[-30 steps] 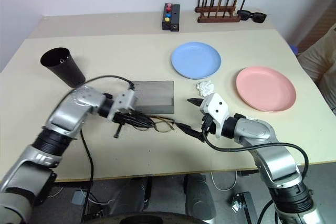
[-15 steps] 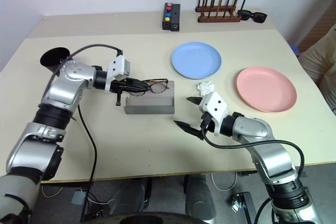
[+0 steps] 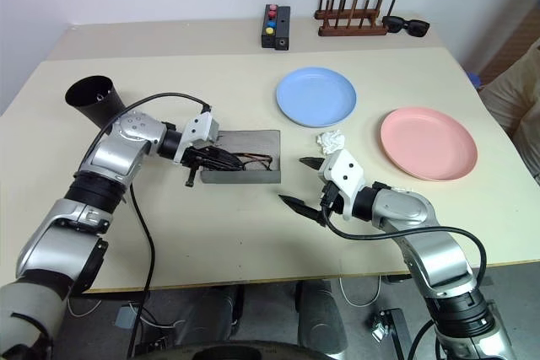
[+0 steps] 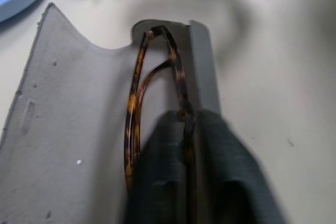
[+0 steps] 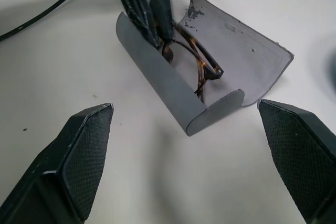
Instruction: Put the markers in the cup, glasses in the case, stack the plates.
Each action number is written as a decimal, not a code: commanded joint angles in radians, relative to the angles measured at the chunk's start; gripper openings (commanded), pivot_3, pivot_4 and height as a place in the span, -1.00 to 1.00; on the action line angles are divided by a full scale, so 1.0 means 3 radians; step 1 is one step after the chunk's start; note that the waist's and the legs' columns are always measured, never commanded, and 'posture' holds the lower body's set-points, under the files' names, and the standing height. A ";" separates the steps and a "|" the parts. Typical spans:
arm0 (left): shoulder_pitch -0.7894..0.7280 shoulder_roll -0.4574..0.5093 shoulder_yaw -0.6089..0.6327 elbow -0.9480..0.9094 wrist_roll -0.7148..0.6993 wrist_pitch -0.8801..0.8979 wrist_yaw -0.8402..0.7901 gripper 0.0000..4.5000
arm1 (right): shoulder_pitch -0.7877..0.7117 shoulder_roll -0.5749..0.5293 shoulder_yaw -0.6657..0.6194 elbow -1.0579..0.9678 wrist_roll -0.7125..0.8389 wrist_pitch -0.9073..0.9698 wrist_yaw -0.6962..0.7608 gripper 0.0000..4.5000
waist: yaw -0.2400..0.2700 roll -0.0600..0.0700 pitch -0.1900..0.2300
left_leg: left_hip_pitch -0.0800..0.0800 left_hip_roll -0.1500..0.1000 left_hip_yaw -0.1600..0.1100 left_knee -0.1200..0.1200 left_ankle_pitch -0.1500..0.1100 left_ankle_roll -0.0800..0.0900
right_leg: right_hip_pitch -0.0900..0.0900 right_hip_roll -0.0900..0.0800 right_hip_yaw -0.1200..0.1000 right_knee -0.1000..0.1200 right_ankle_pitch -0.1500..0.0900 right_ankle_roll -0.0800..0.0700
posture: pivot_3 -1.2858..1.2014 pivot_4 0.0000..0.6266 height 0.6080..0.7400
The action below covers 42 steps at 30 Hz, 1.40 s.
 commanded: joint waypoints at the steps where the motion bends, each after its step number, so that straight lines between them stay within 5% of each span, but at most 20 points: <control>1: -0.0016 -0.0007 0.0131 -0.0047 -0.0057 0.0029 0.0068 0.22 | -0.0025 0.0028 -0.0007 -0.0083 0.0013 -0.0065 0.0004 1.00 | 0.0000 0.0000 0.0000 | 0.0000 0.0000 0.0000 0.0000 0.0000 0.0000 | 0.0000 0.0000 0.0000 0.0000 0.0000 0.0000 | 0.03 -0.52 0.98; 2: -0.0024 -0.0008 0.0162 -0.0053 -0.0084 0.0053 0.0086 0.39 | -0.0028 0.0029 -0.0005 -0.0080 0.0013 -0.0066 0.0006 1.00 | -0.0001 0.0000 0.0000 | 0.0000 0.0000 0.0000 0.0000 0.0000 0.0000 | 0.0000 0.0000 0.0000 0.0000 0.0000 0.0000 | 0.03 -0.52 0.98; 9: -0.0375 -0.0081 0.0686 0.0171 -0.0372 0.0201 0.0502 0.39 | -0.0064 0.0043 0.0013 -0.0055 0.0009 -0.0073 0.0017 1.00 | 0.0003 -0.0001 0.0001 | 0.0000 0.0000 0.0000 0.0001 0.0000 0.0000 | 0.0000 0.0000 0.0000 0.0001 0.0000 0.0003 | 0.03 -0.52 0.98; 12: -0.0558 -0.0068 0.0809 0.0532 -0.0247 -0.0088 0.0827 0.02 | -0.0137 0.0070 0.0038 -0.0017 -0.0036 -0.0105 -0.0009 1.00 | 0.0003 -0.0001 0.0000 | 0.0000 0.0000 0.0000 0.0003 0.0000 0.0000 | 0.0000 0.0000 0.0000 0.0001 0.0000 0.0005 | 0.03 -0.52 0.98; 16: -0.0624 -0.0106 0.0685 0.0936 0.0094 -0.0474 0.1192 -0.86 | -0.0269 0.0154 0.0041 0.0034 -0.0076 -0.0159 -0.0065 1.00 | -0.0012 0.0000 0.0000 | 0.0003 0.0000 0.0000 -0.0001 0.0000 0.0000 | 0.0000 0.0000 0.0000 0.0002 0.0001 0.0006 | 0.03 -0.52 0.98; 27: -0.0600 -0.0303 0.0534 0.1439 0.0423 -0.0873 0.1401 -0.86 | -0.0499 0.0439 0.0071 0.0095 -0.0108 -0.0276 -0.0203 1.00 | 0.0001 -0.0002 0.0001 | 0.0000 -0.0001 0.0000 0.0002 0.0000 0.0000 | 0.0000 0.0000 -0.0001 0.0003 0.0007 -0.0001 | 0.03 -0.52 0.98; 42: -0.0017 0.0076 0.0518 0.0505 0.0036 -0.0302 0.0192 -0.86 | -0.0584 0.0479 0.0087 0.0180 -0.0112 -0.0315 -0.0191 1.00 | -0.0028 0.0000 0.0000 | 0.0004 0.0000 0.0000 -0.0002 0.0000 0.0000 | -0.0001 0.0001 0.0000 0.0008 0.0008 -0.0004 | 0.03 -0.52 0.98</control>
